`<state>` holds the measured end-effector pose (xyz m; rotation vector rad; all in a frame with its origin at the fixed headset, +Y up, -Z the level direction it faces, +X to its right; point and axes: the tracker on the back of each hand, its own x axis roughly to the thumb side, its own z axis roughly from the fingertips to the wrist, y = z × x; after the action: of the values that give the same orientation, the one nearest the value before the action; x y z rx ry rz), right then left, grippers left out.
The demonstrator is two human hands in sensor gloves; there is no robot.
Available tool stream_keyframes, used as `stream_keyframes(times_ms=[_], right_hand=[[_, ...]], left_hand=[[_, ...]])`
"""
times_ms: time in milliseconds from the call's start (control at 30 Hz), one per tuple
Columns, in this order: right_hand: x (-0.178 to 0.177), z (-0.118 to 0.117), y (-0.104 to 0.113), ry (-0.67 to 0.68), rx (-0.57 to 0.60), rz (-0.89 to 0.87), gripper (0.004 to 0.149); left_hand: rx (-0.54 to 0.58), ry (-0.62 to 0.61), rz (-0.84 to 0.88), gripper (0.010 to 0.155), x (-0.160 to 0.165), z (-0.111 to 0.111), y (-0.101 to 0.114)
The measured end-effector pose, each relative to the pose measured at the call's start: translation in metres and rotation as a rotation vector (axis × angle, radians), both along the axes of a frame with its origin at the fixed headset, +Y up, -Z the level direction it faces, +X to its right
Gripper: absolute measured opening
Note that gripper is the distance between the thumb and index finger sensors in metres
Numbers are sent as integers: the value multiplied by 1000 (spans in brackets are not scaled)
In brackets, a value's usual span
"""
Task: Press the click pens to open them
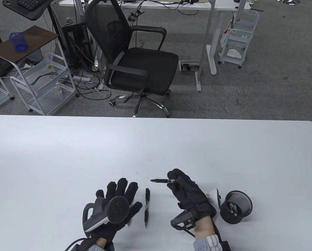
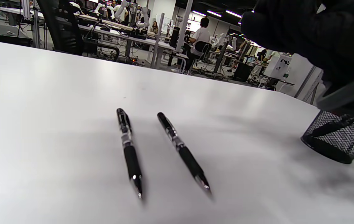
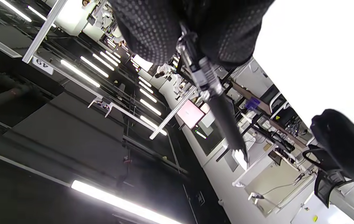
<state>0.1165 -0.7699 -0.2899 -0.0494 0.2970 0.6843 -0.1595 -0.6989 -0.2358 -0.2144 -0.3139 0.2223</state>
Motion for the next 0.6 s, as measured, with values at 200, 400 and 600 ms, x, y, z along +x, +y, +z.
stream_keyframes(times_ms=[200, 400, 600], right_hand=[[0, 0, 1, 11, 16, 20, 54], [-2, 1, 3, 42, 35, 4, 52], [-1, -1, 3, 48, 126, 1, 41]], left_hand=[[-4, 1, -3, 69, 1, 0, -1], [-2, 1, 0, 69, 0, 0, 0], [1, 3, 4, 69, 0, 0, 0]])
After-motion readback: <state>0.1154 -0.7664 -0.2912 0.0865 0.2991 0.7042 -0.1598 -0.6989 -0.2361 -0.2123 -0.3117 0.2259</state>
